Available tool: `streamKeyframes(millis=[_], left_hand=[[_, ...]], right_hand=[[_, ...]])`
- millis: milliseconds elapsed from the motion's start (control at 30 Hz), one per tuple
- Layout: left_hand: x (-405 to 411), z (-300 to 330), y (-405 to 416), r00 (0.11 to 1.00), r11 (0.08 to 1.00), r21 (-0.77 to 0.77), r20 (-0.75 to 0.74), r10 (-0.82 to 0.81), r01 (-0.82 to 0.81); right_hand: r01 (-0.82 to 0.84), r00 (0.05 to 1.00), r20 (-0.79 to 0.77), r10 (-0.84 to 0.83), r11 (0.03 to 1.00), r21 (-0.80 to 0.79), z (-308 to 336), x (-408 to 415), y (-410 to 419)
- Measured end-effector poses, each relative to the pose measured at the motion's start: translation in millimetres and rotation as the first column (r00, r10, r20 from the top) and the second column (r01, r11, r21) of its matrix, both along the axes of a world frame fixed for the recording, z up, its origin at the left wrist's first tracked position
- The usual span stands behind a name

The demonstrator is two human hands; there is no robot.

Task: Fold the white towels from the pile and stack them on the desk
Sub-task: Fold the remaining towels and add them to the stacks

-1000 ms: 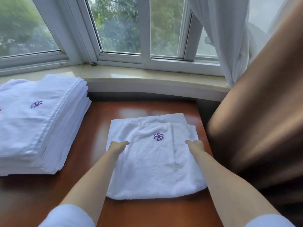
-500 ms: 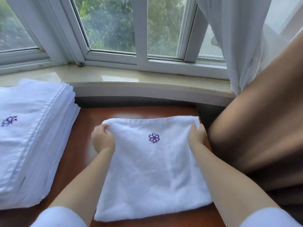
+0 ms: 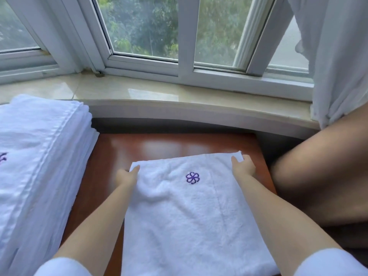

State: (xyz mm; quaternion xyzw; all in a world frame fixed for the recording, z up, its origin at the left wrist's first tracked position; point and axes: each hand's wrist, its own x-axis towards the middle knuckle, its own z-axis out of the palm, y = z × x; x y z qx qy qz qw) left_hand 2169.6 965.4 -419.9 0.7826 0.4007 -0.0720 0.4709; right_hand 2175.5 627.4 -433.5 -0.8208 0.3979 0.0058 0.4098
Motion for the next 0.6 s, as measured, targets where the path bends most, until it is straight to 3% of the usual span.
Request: streamKeyframes(millis=[133, 233, 300, 333, 400, 467, 533, 600], left_hand=[[9.0, 16.9, 3.3, 0.997, 0.980, -0.199, 0.082, -0.001, 0.017], [-2.2, 36.8, 12.2, 0.955, 0.876, -0.472, -0.207, -0.212, 0.092], [-13.5, 38.3, 20.5, 0.830, 0.833, -0.516, -0.360, -0.425, 0.202], [-15.3, 36.5, 23.1, 0.809, 0.831, -0.513, -0.384, -0.445, 0.214], [-14.3, 29.3, 23.0, 0.905, 0.885, -0.435, -0.288, -0.312, 0.166], [-8.9, 18.5, 22.6, 0.994, 0.959, -0.263, 0.016, -0.105, 0.106], [-3.9, 9.2, 21.6, 0.983, 0.987, -0.133, 0.172, -0.069, 0.092], [0.9, -0.8, 21.1, 0.982, 0.992, -0.068, 0.167, -0.090, 0.102]], right_hand=[[-0.002, 0.992, 0.125, -0.012, 0.993, 0.116, 1.1, 11.4, 1.5], [-0.037, 0.997, 0.082, 0.017, 0.969, 0.243, 6.9, 4.3, 0.1], [-0.073, 0.997, 0.004, 0.075, 0.958, 0.276, 7.2, -5.2, -5.7], [-0.084, 0.996, 0.007, 0.085, 0.957, 0.279, 6.7, -8.3, -8.8], [-0.095, 0.994, 0.080, 0.077, 0.964, 0.250, 8.6, -11.0, -11.9], [-0.088, 0.987, 0.149, 0.060, 0.977, 0.195, 10.4, -8.6, -10.3], [-0.060, 0.978, 0.205, 0.027, 0.986, 0.156, 11.9, -3.7, -7.3], [-0.031, 0.974, 0.228, 0.006, 0.994, 0.108, 11.3, 3.7, -4.8]])
